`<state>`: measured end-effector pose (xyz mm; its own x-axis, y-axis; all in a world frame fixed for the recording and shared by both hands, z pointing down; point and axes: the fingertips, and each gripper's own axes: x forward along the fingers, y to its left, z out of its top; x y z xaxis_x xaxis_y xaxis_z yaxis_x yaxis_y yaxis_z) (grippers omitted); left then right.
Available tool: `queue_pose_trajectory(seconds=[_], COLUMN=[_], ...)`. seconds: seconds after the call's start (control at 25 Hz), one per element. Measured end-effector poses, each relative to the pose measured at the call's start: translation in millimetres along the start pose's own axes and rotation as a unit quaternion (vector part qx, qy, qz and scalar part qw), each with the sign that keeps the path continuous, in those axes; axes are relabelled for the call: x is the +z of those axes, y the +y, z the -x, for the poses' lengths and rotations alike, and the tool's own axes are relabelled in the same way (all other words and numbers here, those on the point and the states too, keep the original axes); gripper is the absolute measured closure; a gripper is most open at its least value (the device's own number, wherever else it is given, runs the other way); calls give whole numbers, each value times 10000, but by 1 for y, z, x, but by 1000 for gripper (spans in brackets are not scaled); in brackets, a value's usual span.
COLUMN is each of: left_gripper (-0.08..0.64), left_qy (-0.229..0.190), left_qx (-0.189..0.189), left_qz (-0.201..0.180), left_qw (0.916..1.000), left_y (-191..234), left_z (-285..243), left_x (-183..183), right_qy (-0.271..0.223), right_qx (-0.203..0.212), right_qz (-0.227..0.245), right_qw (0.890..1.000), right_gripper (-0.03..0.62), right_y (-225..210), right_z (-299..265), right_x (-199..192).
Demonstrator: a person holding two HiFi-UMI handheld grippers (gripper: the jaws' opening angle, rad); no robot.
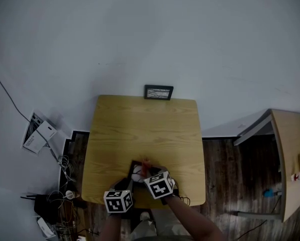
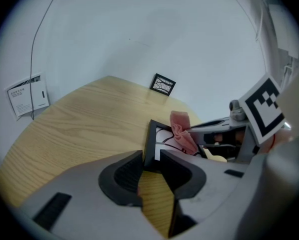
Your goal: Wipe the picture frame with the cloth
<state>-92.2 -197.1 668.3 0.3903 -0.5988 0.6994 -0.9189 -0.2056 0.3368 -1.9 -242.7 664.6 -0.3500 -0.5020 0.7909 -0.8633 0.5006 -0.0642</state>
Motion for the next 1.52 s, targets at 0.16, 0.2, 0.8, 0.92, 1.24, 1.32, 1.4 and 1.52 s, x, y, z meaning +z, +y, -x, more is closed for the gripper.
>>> queue_pose_trajectory(seconds=[0.16, 0.2, 0.8, 0.92, 1.24, 1.32, 1.4, 1.52], left_gripper=[463, 463, 463, 463, 463, 463, 463, 463], left_qy=[-5, -5, -6, -10, 10, 5, -4, -11], left_qx=[4, 2, 10, 19, -5, -4, 3, 4], left_qz=[-2, -3, 28, 21, 40, 35, 31, 30], left_qw=[10000, 10000, 10000, 10000, 10000, 10000, 10000, 10000], left_y=[0, 0, 0, 0, 0, 0, 0, 0], left_z=[0, 0, 1, 0, 0, 0, 0, 1], left_x=[1, 1, 0, 1, 1, 0, 0, 1], right_qy=[45, 57, 78, 81, -292, -402, -495, -569], right_qx=[-95, -119, -324, -342, -174, -101, 1, 151], right_qz=[-35, -45, -148, -158, -191, -194, -242, -280], right_qw=[9999, 9999, 9993, 9993, 9992, 9990, 9985, 9979], right_gripper=[575, 575, 575, 575, 575, 575, 575, 575], right_y=[-9, -11, -29, -29, -10, -2, 7, 20], right_z=[7, 8, 22, 22, 33, 33, 34, 32], right_x=[-7, -9, -26, -25, -6, 0, 7, 14])
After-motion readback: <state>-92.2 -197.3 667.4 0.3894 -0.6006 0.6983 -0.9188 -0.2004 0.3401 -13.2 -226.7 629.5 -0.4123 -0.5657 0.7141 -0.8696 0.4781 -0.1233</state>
